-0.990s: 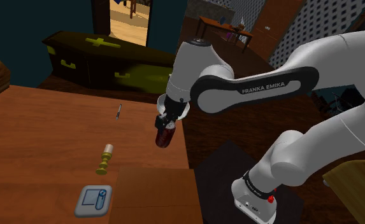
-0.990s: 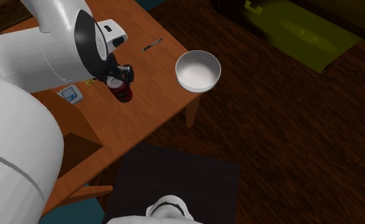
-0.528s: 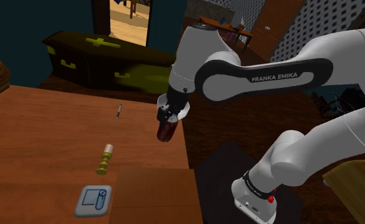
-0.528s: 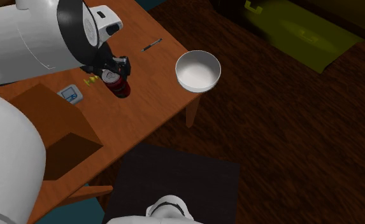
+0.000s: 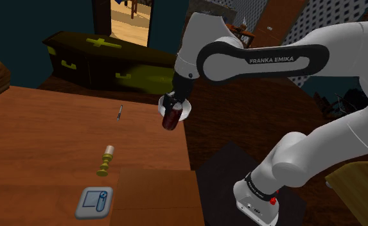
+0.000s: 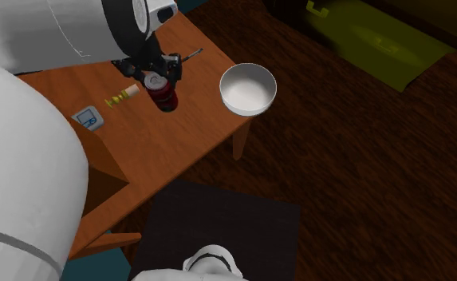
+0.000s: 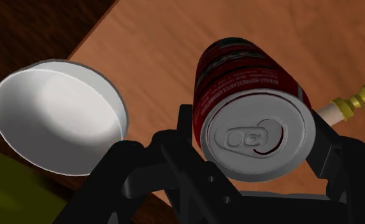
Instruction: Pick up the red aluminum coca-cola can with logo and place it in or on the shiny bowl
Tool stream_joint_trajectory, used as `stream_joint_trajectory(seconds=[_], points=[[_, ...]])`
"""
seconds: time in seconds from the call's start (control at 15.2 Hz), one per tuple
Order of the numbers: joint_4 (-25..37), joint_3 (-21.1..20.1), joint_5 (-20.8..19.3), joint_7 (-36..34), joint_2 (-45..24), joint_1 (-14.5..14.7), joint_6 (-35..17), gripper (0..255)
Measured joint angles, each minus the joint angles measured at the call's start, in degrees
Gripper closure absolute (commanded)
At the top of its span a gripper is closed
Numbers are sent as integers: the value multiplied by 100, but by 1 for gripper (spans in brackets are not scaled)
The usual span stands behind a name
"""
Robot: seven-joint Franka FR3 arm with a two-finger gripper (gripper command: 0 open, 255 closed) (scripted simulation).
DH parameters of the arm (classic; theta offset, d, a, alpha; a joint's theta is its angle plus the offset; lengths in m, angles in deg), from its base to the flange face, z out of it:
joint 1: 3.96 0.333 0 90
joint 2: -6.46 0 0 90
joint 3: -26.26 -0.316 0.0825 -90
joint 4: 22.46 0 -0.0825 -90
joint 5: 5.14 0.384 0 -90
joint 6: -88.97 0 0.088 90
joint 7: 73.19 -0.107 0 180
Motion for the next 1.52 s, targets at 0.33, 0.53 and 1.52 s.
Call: stream_joint_trajectory(seconds=[0.33, 0.53, 1.52], points=[[401, 406, -203, 587, -363, -310, 73, 255], [708, 610, -304, 893, -625, -473, 134, 255], [2296, 1376, -558, 2206, -2048, -1142, 347, 255]])
